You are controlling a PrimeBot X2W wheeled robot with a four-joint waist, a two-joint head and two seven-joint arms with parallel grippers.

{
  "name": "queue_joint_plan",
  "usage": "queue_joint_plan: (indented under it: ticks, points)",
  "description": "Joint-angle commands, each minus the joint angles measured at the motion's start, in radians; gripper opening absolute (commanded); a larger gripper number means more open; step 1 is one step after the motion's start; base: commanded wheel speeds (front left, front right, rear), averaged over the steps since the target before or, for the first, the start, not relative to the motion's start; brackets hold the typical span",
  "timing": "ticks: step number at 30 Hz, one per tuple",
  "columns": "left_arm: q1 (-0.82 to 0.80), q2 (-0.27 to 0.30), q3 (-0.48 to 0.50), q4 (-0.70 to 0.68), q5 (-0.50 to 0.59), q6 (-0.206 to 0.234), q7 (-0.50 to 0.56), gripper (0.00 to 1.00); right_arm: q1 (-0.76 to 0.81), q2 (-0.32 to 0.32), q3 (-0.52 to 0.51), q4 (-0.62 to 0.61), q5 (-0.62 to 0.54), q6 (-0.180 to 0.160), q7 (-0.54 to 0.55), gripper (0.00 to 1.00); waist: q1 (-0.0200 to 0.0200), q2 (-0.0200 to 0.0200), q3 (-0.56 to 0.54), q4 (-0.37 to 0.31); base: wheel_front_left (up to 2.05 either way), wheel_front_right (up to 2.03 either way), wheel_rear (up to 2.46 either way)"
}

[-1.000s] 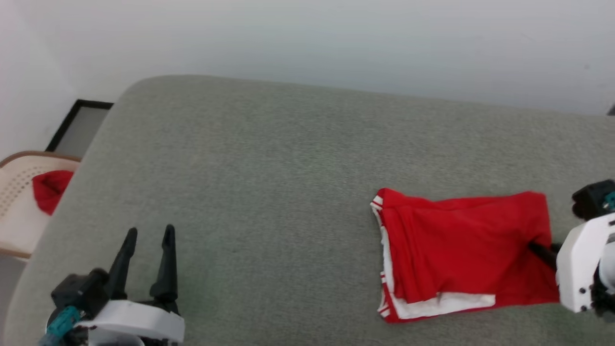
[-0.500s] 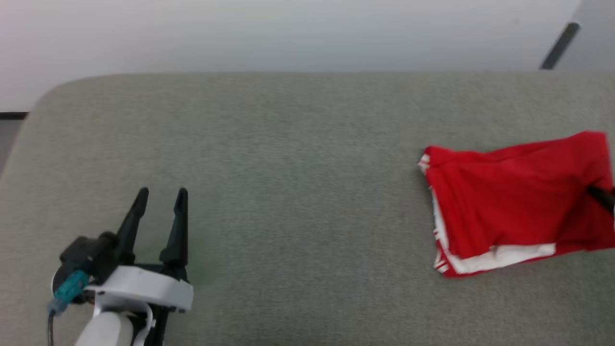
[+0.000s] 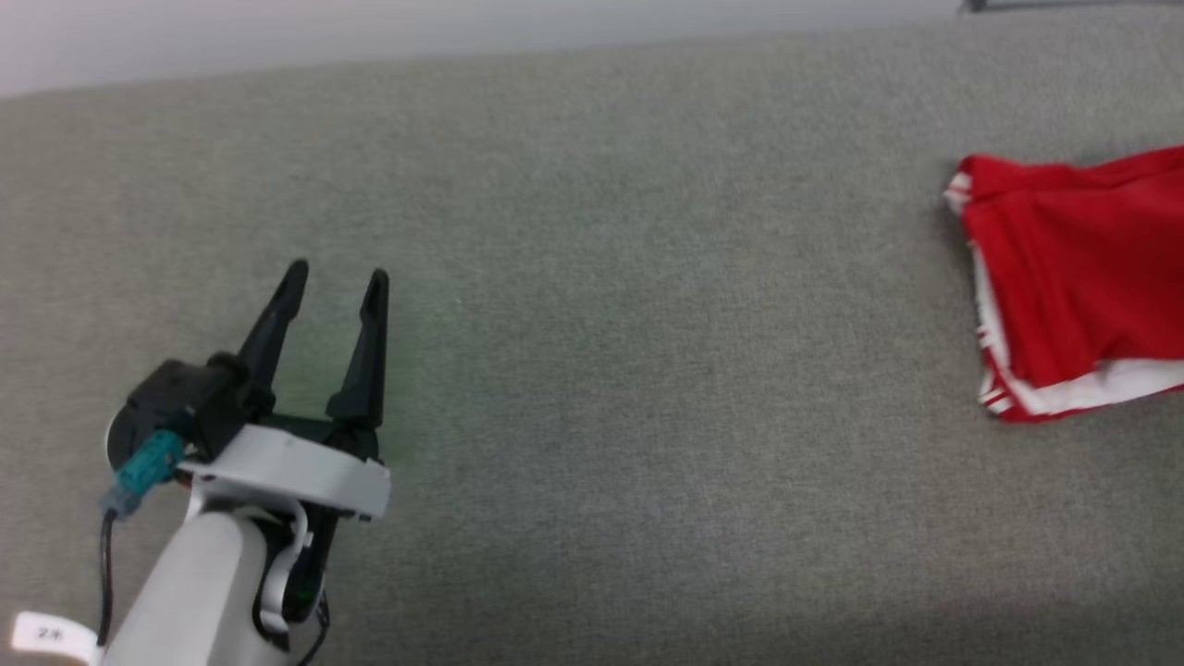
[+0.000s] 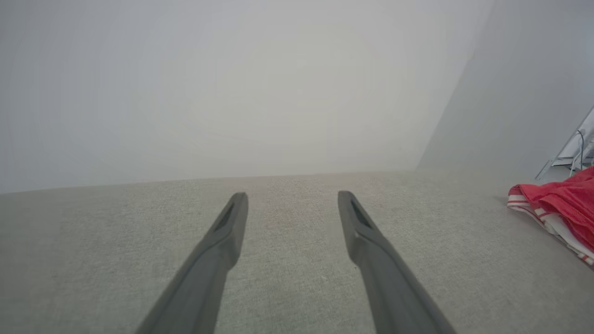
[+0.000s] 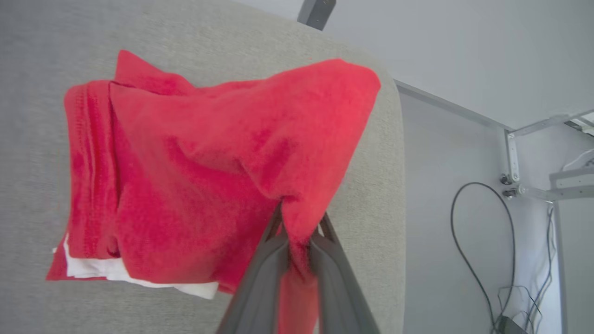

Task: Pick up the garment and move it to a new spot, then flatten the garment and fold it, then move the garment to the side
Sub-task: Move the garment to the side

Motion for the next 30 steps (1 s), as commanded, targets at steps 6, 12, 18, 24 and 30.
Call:
queue_joint_plan:
  ticks: [6, 12, 18, 24, 30]
  points:
    - [-0.059, 0.001, -0.020, 0.009, 0.014, -0.015, 0.007, 1.00, -0.069, -0.069, 0.035, 0.083, -0.010, -0.001, -0.075, 0.00, 0.0000, -0.0001, 0.090, -0.026, 0.00, 0.00, 0.00]
    - [-0.090, 0.004, -0.034, 0.012, 0.021, -0.021, 0.012, 1.00, -0.116, -0.117, 0.071, 0.171, -0.047, -0.001, -0.126, 0.00, 0.0000, -0.0001, 0.132, -0.009, 0.00, 0.00, 0.00]
    - [-0.105, 0.007, -0.042, 0.016, 0.023, -0.022, 0.014, 1.00, -0.161, -0.118, 0.093, 0.250, -0.099, -0.001, -0.186, 0.00, 0.0000, -0.0001, 0.159, 0.007, 0.00, 0.00, 0.00]
    - [-0.119, 0.000, -0.054, 0.027, 0.022, -0.026, 0.012, 1.00, -0.202, -0.079, 0.097, 0.343, -0.153, -0.001, -0.248, 0.11, 0.0000, -0.0001, 0.165, 0.028, 0.00, 0.00, 0.00]
    - [-0.109, 0.000, -0.060, 0.041, 0.016, -0.024, 0.010, 1.00, -0.219, -0.039, 0.093, 0.425, -0.184, -0.001, -0.290, 1.00, 0.0000, -0.0001, 0.138, 0.048, 0.00, 0.00, 0.00]
